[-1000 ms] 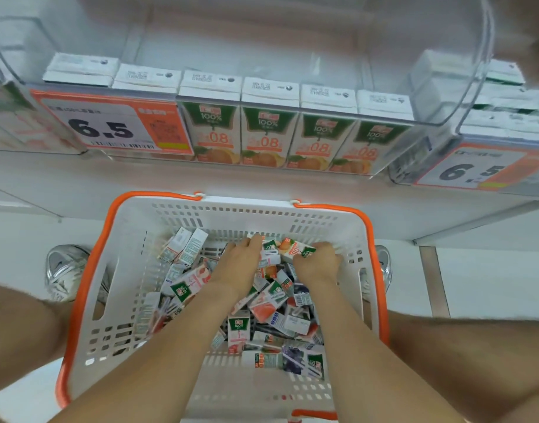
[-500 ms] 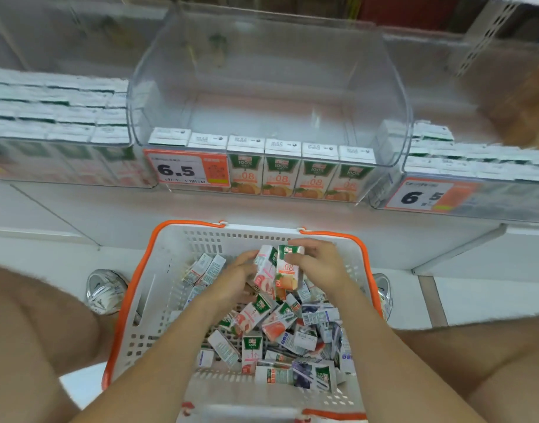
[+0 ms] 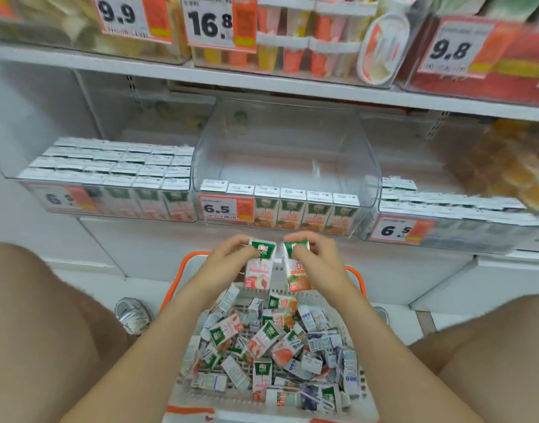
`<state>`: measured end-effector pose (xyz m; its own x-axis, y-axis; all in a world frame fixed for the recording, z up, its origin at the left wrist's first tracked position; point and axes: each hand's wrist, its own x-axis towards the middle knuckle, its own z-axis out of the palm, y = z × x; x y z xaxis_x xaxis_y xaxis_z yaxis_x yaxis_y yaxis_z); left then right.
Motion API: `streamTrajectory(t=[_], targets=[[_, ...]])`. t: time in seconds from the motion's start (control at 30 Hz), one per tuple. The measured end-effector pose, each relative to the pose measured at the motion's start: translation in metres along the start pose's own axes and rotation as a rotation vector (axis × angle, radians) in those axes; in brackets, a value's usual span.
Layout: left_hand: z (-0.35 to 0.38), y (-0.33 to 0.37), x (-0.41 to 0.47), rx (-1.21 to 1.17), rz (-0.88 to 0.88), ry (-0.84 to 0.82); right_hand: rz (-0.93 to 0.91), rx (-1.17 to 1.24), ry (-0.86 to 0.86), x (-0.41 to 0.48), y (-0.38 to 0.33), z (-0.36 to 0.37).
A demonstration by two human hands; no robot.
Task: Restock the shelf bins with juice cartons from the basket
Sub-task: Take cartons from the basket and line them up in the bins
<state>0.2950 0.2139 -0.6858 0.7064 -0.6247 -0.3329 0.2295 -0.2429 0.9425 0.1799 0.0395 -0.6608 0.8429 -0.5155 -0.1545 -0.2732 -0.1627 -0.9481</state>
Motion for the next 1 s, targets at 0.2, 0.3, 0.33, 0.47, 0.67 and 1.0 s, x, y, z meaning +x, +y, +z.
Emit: streamTrajectory(t=[0.2, 0.3, 0.33, 0.47, 0.67, 1.0], targets=[[-0.017, 0.067, -0.016, 0.084, 0.179, 0.071, -0.228, 0.002, 0.08, -0.008, -0.054, 0.021], [-0.039, 0.113, -0.022, 0.123, 0.298, 0.178, -0.339, 0.082, 0.114, -0.005, -0.083, 0.031], [-0.047, 0.127, -0.023, 0.139, 0.325, 0.213, -0.373, 0.086, 0.11, -0.002, -0.091, 0.034], [-0.084, 0.167, -0.021, 0.294, 0.424, 0.334, -0.506, -0.004, 0.146, 0.022, -0.115, 0.041], [-0.119, 0.18, 0.003, 0.232, 0.336, 0.361, -0.547, -0.396, 0.196, 0.084, -0.132, 0.054], [-0.124, 0.187, 0.023, 0.146, 0.35, 0.388, -0.269, -0.662, -0.259, 0.139, -0.135, 0.087]])
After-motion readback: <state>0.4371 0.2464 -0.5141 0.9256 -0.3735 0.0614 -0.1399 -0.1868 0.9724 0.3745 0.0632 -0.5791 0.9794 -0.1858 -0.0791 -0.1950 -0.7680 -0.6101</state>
